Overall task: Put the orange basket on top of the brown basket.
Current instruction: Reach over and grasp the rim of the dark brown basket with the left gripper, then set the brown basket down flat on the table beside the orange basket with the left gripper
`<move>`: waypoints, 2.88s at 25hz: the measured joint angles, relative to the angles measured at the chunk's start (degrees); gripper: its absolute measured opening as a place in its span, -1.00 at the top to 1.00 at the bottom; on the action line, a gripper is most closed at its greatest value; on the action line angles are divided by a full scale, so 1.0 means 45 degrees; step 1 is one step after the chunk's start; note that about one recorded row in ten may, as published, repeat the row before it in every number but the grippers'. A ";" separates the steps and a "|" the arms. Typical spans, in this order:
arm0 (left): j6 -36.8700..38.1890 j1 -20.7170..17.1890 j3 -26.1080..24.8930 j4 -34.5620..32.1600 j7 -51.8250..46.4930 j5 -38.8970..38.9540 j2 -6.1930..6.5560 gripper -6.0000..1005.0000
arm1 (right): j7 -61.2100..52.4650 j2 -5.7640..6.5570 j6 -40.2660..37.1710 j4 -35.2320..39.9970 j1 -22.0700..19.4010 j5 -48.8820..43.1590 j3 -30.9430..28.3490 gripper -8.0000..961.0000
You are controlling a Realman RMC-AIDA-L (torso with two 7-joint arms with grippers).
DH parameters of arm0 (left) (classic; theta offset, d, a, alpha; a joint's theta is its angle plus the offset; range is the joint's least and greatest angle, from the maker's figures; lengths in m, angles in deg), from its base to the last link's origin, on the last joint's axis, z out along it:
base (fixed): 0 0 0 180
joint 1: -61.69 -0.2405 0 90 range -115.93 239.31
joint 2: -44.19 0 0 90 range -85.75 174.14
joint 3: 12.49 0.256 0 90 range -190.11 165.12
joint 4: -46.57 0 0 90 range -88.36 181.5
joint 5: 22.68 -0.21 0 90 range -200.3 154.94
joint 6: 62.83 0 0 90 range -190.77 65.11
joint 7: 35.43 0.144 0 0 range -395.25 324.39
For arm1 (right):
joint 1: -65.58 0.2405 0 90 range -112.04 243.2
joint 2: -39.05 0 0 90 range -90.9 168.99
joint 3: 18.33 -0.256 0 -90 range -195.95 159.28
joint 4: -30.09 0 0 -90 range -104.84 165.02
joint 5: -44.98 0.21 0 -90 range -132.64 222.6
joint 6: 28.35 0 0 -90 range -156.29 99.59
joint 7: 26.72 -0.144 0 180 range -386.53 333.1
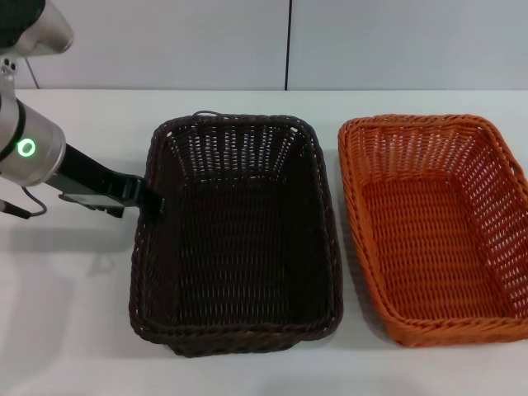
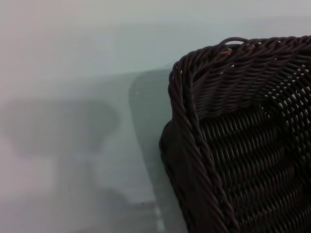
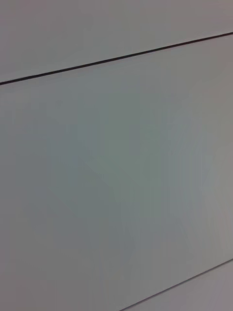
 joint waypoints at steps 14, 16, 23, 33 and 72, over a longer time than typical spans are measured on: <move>0.1279 0.0381 0.0139 -0.2189 0.0243 0.0264 0.0053 -0.22 | 0.0017 -0.0037 0.0226 0.0031 0.0018 0.0000 0.0001 -0.41; 0.1224 0.0513 0.0162 -0.2298 0.0648 0.0271 0.0052 -0.21 | 0.0019 -0.0037 0.0278 0.0041 0.0029 0.0000 0.0000 -0.41; 0.1324 0.0501 0.0150 -0.2253 0.0687 0.0273 0.0063 0.03 | 0.0020 -0.0033 0.0458 0.0085 0.0140 -0.0001 0.0000 -0.41; 0.1225 0.0559 0.0001 -0.2065 0.0740 0.0270 0.0100 0.45 | 0.0020 0.0006 0.0631 0.0120 0.0227 -0.0002 0.0000 -0.40; 0.1514 0.5106 0.1139 -0.6159 1.0780 0.3231 -0.0028 0.60 | 0.0018 -0.0123 0.0557 0.0000 0.0076 -0.0036 0.0121 -0.40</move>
